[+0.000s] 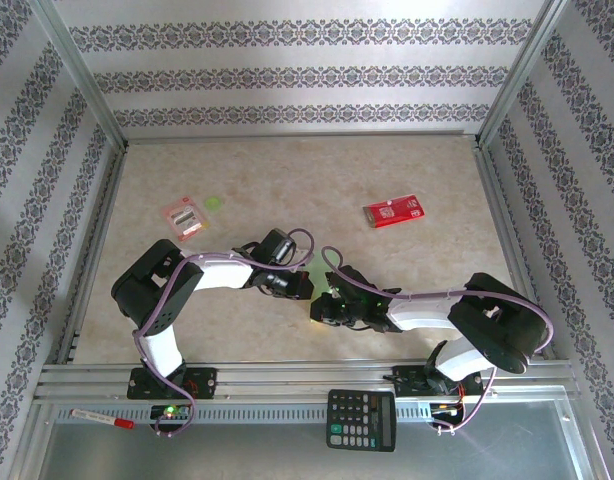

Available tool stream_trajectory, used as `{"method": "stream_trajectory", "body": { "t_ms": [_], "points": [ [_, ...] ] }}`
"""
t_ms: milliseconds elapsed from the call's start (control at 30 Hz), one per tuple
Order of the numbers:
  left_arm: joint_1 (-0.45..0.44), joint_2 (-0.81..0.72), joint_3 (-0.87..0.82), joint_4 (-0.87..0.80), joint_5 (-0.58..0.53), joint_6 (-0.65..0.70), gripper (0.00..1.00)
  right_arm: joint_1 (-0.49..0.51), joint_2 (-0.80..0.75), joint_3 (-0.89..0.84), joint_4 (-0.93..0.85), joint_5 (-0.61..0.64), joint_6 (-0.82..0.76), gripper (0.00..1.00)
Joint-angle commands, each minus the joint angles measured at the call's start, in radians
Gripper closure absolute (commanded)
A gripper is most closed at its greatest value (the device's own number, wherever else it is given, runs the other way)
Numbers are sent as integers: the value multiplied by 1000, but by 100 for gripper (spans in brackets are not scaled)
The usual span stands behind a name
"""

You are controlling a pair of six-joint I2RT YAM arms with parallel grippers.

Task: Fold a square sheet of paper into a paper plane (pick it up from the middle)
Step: Fold the triangle at the bottom-center of the table.

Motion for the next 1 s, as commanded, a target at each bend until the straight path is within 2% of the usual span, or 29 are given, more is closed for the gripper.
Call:
{"method": "stream_trajectory", "body": {
  "t_ms": [0,433,967],
  "points": [
    [10,18,26,-31,8,18,98,4,11,-17,11,24,6,91],
    [11,51,25,-52,-24,29,100,6,19,-33,-1,13,7,91],
    [15,10,-17,-50,-43,30,100,-40,-91,9,-14,-24,15,90]
  ]
}}
